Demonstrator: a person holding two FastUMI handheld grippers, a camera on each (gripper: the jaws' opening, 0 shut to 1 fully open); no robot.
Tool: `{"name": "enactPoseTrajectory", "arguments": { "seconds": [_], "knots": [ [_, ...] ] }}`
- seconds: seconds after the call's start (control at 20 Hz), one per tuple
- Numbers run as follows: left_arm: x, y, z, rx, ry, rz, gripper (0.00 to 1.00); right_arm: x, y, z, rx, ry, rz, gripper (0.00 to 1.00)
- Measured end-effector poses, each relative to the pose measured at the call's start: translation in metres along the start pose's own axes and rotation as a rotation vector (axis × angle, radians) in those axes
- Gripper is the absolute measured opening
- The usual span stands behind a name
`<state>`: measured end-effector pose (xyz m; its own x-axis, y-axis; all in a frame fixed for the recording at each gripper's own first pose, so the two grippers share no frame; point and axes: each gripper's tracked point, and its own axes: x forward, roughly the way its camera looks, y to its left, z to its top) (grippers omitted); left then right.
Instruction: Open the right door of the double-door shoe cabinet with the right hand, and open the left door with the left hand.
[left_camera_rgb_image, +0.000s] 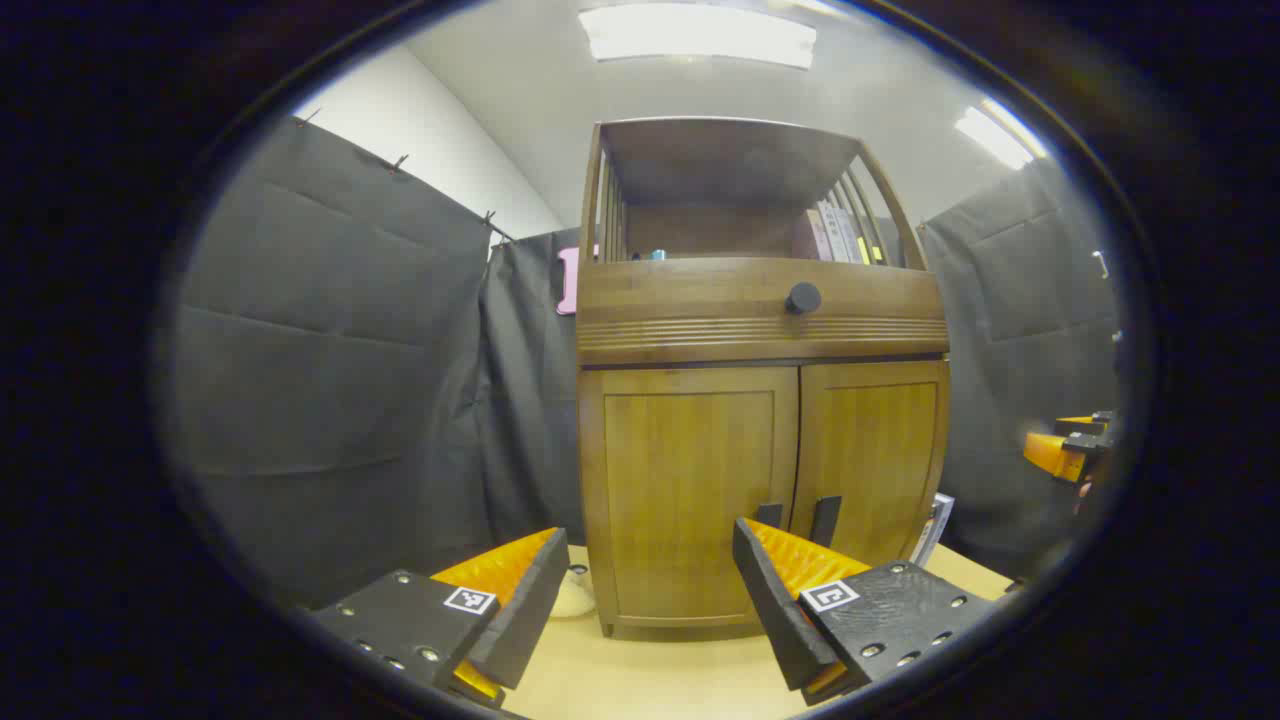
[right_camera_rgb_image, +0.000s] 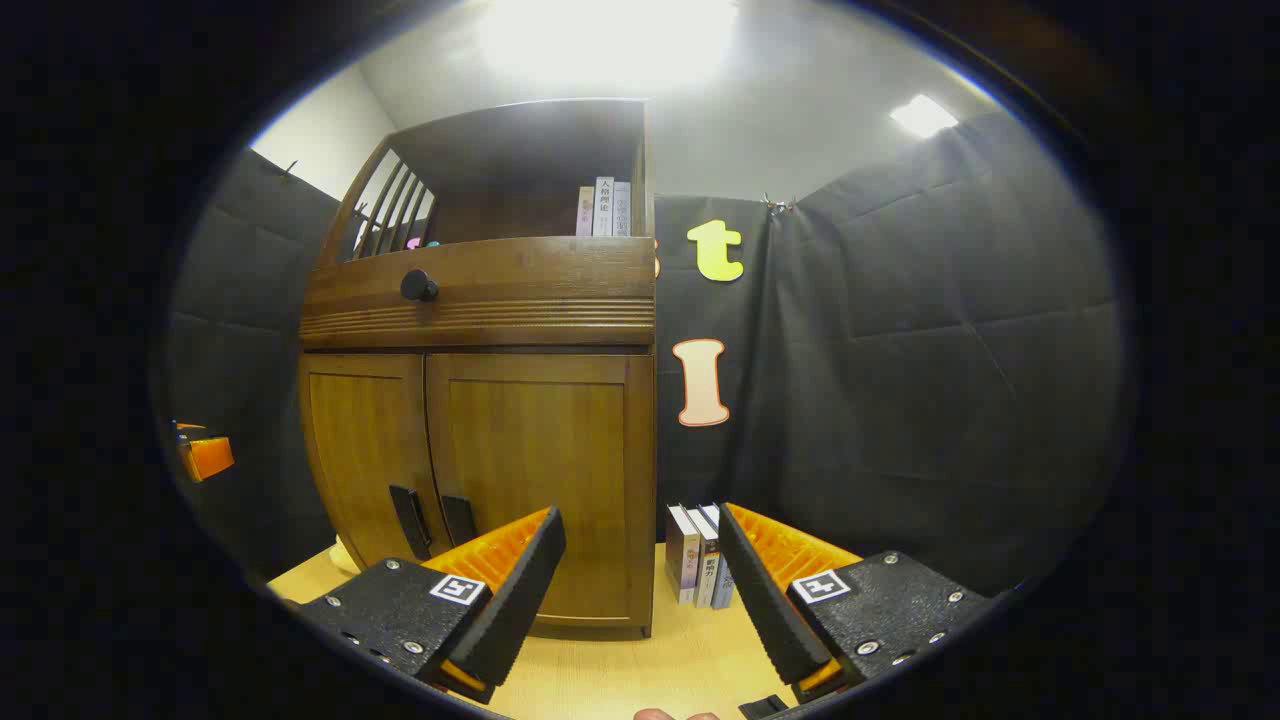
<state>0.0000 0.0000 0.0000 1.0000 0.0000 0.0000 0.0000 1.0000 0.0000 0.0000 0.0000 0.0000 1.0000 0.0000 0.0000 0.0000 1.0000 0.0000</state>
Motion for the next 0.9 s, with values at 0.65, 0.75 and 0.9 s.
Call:
{"name": "enactPoseTrajectory", "arguments": {
  "seconds": [0.65,0.75,0.9],
  "knots": [
    [0.008,0.006,-0.004,-0.07,0.054,0.072,0.88,0.007,0.015,-0.025,0.01,0.057,0.129,0.95],
    [0.01,0.01,-0.007,-0.087,0.061,0.099,0.95,0.01,0.022,-0.033,0.029,0.071,0.159,0.95],
    [0.016,0.009,-0.016,-0.075,0.081,0.102,0.95,0.012,0.025,-0.044,0.032,0.102,0.166,0.95]
  ]
}}
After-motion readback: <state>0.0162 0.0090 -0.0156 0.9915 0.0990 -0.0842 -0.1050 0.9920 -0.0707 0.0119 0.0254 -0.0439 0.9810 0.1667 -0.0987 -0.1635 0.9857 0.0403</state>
